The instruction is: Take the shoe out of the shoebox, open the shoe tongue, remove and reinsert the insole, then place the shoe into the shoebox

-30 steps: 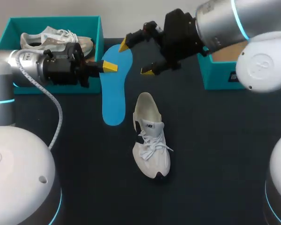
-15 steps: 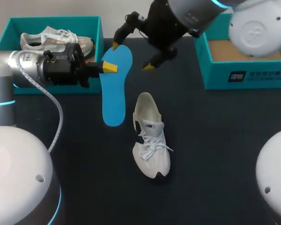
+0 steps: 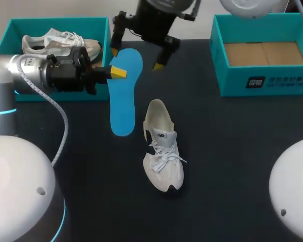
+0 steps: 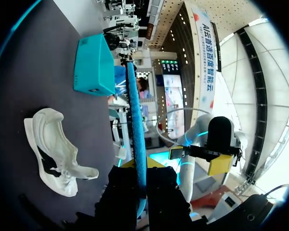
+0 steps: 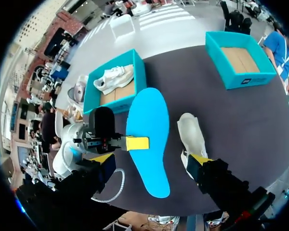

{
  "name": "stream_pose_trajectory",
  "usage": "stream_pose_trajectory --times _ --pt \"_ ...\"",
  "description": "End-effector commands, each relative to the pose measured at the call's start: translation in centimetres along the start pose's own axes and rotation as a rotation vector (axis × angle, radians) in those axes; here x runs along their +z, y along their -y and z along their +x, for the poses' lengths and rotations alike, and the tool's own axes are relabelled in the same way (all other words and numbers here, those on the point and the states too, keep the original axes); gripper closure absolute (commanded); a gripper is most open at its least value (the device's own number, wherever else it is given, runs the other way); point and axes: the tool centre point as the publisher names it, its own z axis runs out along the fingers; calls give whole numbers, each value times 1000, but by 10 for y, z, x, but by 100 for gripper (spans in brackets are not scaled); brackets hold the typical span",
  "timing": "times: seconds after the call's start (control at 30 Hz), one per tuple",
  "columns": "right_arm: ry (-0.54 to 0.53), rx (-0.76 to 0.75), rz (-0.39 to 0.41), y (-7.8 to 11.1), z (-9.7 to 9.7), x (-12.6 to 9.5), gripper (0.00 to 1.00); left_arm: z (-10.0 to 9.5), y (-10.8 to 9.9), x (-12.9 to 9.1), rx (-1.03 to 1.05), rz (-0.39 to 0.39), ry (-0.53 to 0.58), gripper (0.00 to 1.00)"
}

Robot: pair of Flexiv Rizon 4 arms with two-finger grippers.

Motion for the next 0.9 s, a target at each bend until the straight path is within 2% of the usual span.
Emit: stream_pose_trajectory --times 0.03,0.3,0.67,0.73,0.9 --pt "327 -45 9 -2 18 8 0 1 -1 0 0 0 3 100" --pt "368 -32 8 1 18 8 0 1 -1 0 0 0 3 100" --pt "343 -52 -18 -2 27 1 0 1 -1 0 0 0 3 100" --pt "400 -36 -16 -2 29 0 0 1 -1 0 0 0 3 100" --pt "400 -36 -16 -2 29 0 0 1 -1 0 0 0 3 100"
